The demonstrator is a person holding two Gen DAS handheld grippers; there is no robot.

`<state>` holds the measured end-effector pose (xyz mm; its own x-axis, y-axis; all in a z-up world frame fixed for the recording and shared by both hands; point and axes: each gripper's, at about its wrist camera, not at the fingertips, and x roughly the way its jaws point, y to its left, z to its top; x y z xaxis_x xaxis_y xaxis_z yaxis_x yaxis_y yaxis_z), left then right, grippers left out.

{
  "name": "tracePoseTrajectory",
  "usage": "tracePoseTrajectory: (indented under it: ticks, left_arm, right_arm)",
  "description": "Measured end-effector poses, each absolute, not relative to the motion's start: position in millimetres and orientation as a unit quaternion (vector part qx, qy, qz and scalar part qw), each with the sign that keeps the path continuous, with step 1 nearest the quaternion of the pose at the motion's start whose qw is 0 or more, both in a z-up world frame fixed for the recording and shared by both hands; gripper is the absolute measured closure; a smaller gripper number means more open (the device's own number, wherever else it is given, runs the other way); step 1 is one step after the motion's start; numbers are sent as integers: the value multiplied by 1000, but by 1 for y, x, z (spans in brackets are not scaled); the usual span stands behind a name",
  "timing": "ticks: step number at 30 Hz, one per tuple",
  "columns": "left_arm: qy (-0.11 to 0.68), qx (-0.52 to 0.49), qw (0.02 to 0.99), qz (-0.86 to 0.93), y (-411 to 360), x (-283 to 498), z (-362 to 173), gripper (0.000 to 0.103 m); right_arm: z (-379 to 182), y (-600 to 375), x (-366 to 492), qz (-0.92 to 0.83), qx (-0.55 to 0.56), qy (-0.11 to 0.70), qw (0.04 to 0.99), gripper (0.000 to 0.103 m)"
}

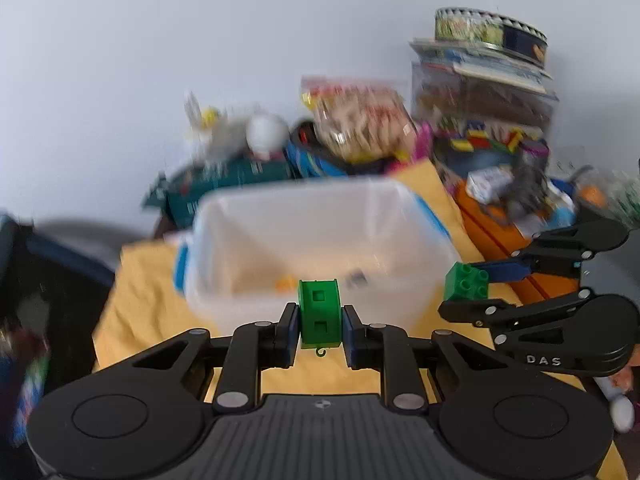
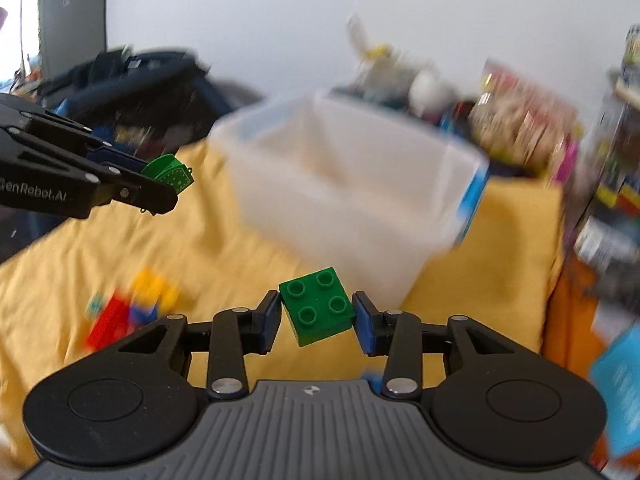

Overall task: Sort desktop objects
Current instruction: 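Carry both green pieces over the white bin and open both grippers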

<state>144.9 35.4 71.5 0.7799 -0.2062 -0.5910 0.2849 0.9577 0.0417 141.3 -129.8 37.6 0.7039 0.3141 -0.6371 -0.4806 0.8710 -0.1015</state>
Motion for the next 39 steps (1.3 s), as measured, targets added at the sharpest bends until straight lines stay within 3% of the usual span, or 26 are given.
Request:
tracePoseTrajectory:
  ticks: [8, 14, 16, 20, 24, 27, 30, 34, 39]
  left_arm:
    - [292, 69, 948, -110, 28, 231, 87, 78]
    - [363, 77, 925, -85, 25, 286, 32, 76]
    - [384, 75, 916, -85, 24, 291, 16, 67]
    - [370, 88, 921, -87, 23, 279, 16, 59]
    - [343, 102, 931, -75, 28, 257, 37, 51]
    - [320, 93, 941, -63, 37, 235, 50, 35]
    - [316, 68, 944, -68, 51, 207, 53, 34]
    - [345, 35, 935, -71, 66, 167, 36, 34]
    - [384, 22, 921, -56, 70, 112, -4, 34]
  right_arm:
    - [82, -117, 214, 197, -112, 279, 933, 60]
    - [71, -103, 266, 178, -100, 307, 930, 60]
    - [60, -96, 278, 170, -108, 324, 924, 60]
    - [34, -92, 291, 156, -118, 364, 910, 52]
    - [37, -97, 281, 153, -114, 357, 914, 52]
    - [54, -100, 268, 159, -105, 337, 922, 49]
    - [72, -104, 245, 168, -100, 306, 932, 38]
    - [75, -108, 207, 194, -97, 293, 931, 35]
    - [37, -108, 159, 225, -123, 328, 909, 34]
